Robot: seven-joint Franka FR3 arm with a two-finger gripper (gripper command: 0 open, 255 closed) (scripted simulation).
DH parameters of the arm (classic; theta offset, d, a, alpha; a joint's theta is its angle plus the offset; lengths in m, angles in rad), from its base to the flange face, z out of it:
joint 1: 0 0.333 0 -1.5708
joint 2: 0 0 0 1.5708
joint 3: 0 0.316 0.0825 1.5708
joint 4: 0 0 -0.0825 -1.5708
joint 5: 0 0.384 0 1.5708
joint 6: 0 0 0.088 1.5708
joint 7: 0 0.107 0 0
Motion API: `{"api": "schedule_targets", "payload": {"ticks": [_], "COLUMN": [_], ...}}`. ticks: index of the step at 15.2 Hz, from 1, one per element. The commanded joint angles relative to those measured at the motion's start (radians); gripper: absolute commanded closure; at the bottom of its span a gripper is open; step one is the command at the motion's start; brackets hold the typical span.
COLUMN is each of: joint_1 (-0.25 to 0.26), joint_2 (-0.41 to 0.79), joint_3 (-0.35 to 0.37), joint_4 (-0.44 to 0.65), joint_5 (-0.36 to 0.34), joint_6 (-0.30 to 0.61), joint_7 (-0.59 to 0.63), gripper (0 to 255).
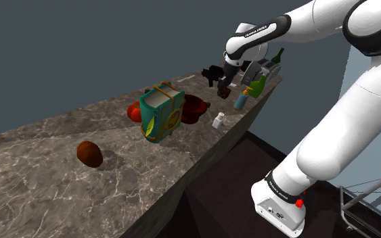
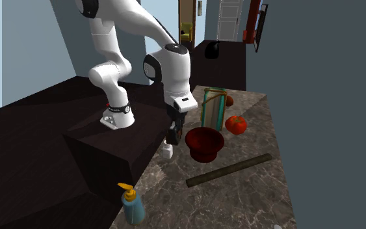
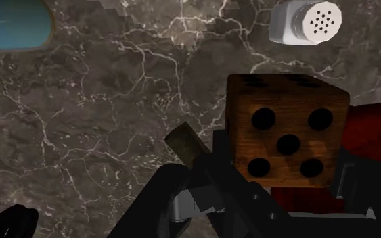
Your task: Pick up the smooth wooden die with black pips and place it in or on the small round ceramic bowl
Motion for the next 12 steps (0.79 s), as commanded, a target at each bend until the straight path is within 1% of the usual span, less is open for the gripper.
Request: {"api": "schedule_targets", "payload": {"ticks": [1,6,11,12], "joint_1": [0.026,0.087,0.147,0.146], "joint_2": [0.005,0.050,0.117,0.125], "joint_3": [0.024,0.080,0.132,0.132], "joint_4": [0.006,0.062,0.149,0.144], "joint_5": [0.001,0.013,0.026,0.028], "joint_6": [-0.001,-0.013,-0.035,-0.022], "joint_7": [0.051,0.161,0.267,0.265], "gripper": [255,255,255,255]}}
